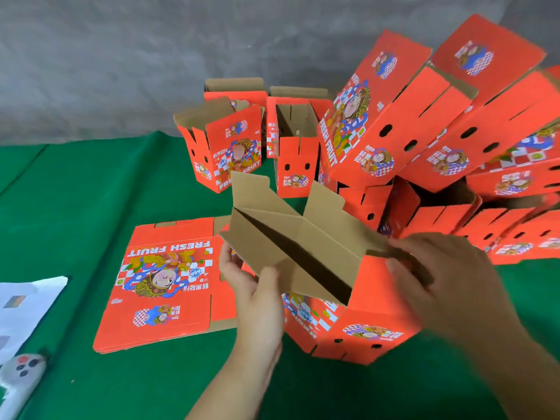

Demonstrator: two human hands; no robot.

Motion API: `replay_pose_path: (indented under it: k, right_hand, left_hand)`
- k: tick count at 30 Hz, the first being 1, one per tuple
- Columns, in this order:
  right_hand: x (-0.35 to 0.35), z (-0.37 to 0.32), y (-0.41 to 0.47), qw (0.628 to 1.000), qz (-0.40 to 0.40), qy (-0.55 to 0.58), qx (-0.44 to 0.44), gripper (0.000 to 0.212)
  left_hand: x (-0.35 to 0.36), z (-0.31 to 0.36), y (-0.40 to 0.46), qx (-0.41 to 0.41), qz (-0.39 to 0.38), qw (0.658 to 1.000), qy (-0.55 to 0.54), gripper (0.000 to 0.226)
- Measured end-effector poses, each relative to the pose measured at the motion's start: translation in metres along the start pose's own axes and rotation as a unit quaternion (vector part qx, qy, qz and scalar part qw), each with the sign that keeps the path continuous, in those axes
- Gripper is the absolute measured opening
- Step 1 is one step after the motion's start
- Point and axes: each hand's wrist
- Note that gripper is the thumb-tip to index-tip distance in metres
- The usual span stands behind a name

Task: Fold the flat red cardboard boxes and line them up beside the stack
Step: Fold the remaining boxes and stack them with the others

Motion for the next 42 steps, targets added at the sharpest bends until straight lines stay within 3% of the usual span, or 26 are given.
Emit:
replay_pose_path:
  k: [3, 5, 7, 9, 12, 14, 16, 18, 20, 23, 25, 26, 28, 31, 32, 33, 36, 38, 42]
  right_hand:
    - [-0.004, 0.003, 0.006, 0.984, -0.15, -0.096, -0.007, 0.042]
    - [-0.016, 0.01, 0.01, 0.97, -0.243, -0.021, 0.006, 0.04]
    - [-0.033, 0.011, 0.014, 0.949, -0.301, 0.094, 0.004, 0.023]
    - [-0.041, 0.008, 0.02, 0.932, -0.323, 0.163, -0.013, 0.033]
    - [-0.02, 0.0, 0.024, 0.948, -0.28, 0.148, 0.006, 0.04]
    - [-0.003, -0.011, 0.022, 0.961, -0.235, 0.142, 0.037, 0.043]
    - [0.008, -0.02, 0.017, 0.959, -0.198, 0.19, 0.071, 0.048]
    - [0.013, -0.031, 0.009, 0.957, -0.151, 0.231, 0.093, 0.048]
    - [0.016, -0.046, 0.0, 0.951, -0.132, 0.259, 0.11, 0.041]
    - [0.016, -0.067, -0.015, 0.919, -0.18, 0.341, 0.076, 0.024]
    - [0.014, -0.07, -0.023, 0.898, -0.23, 0.375, 0.028, 0.025]
    - [0.017, -0.067, -0.026, 0.899, -0.204, 0.388, -0.001, 0.028]
    - [0.029, -0.052, -0.029, 0.89, -0.057, 0.453, 0.007, 0.03]
    - [0.052, -0.014, -0.014, 0.847, 0.167, 0.469, 0.189, 0.026]
    - [0.06, 0.0, -0.005, 0.848, 0.172, 0.445, 0.229, 0.035]
    - [0.068, 0.011, 0.003, 0.864, 0.127, 0.428, 0.232, 0.049]
    - [0.083, 0.031, 0.014, 0.925, -0.05, 0.369, 0.069, 0.081]
    - [0.086, 0.032, 0.019, 0.942, -0.088, 0.323, -0.031, 0.076]
    - [0.088, 0.029, 0.023, 0.958, -0.146, 0.242, -0.046, 0.05]
  left_hand:
    - [-0.012, -0.003, 0.01, -0.003, -0.053, 0.999, 0.005, 0.081]
    - [-0.018, -0.001, 0.023, -0.013, -0.085, 0.996, -0.004, 0.079]
    - [-0.02, 0.002, 0.038, -0.022, -0.118, 0.993, -0.022, 0.074]
    - [-0.016, 0.008, 0.053, -0.038, -0.143, 0.989, -0.032, 0.067]
    - [-0.012, 0.015, 0.069, -0.018, -0.162, 0.985, 0.061, 0.052]
    - [-0.016, 0.015, 0.066, 0.078, -0.169, 0.961, 0.207, 0.069]
    - [-0.019, 0.012, 0.04, 0.145, -0.231, 0.927, 0.255, 0.093]
    - [-0.018, 0.004, 0.006, 0.127, -0.307, 0.906, 0.263, 0.113]
    - [-0.015, -0.006, -0.009, 0.117, -0.282, 0.902, 0.306, 0.123]
    - [-0.021, -0.01, 0.003, 0.088, -0.216, 0.932, 0.277, 0.105]
    - [-0.034, -0.005, 0.013, 0.077, -0.19, 0.941, 0.269, 0.085]
    - [-0.041, -0.003, 0.017, 0.057, -0.198, 0.945, 0.254, 0.076]
    - [-0.049, 0.004, 0.025, -0.008, -0.22, 0.956, 0.192, 0.06]
    - [-0.057, 0.012, 0.044, -0.03, -0.214, 0.969, 0.124, 0.068]
    - [-0.06, 0.015, 0.05, -0.022, -0.219, 0.967, 0.13, 0.07]
    - [-0.063, 0.019, 0.056, -0.025, -0.227, 0.965, 0.131, 0.072]
    - [-0.075, 0.025, 0.073, -0.055, -0.264, 0.957, 0.107, 0.072]
    - [-0.08, 0.027, 0.081, -0.07, -0.275, 0.954, 0.09, 0.07]
    - [-0.08, 0.022, 0.096, -0.117, -0.251, 0.961, 0.005, 0.067]
Point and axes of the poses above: each hand's wrist, its own y-axis towards the middle knuckle, its own x-axis out of the palm, z = x × y, and after that the axes turned 3 degrees about -y, right-handed
